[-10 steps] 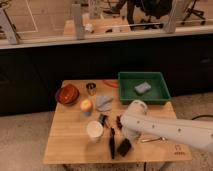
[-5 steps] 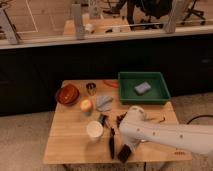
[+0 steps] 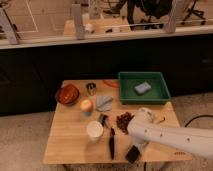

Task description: Wipe table surface with eraser

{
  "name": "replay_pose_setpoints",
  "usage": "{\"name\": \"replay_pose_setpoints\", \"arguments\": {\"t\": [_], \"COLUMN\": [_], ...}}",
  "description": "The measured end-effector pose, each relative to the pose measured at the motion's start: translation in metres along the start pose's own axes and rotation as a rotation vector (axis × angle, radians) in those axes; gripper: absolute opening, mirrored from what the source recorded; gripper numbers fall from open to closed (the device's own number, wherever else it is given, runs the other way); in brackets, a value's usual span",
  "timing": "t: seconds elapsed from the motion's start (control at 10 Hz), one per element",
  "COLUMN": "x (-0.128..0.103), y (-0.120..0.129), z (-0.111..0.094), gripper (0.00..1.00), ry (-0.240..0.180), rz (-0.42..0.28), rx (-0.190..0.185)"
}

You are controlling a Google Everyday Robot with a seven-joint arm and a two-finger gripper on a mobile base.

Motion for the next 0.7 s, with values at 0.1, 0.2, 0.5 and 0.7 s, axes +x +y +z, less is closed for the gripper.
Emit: {"name": "replay_pose_setpoints", "arguments": {"t": [0.1, 0.2, 0.5, 0.7], "x": [0.007, 0.006, 0.006, 0.015], "y": [-0.003, -0.003, -0.005, -0.021], "z": [0.000, 0.000, -0.001, -0.010], "gripper": [0.00, 0.00, 0.00, 0.00], "ry": [0.002, 0.003, -0.002, -0.002], "rz": [0.014, 0.012, 0.014, 0.021], "rx": [0.005, 0.004, 0.010, 0.031]}}
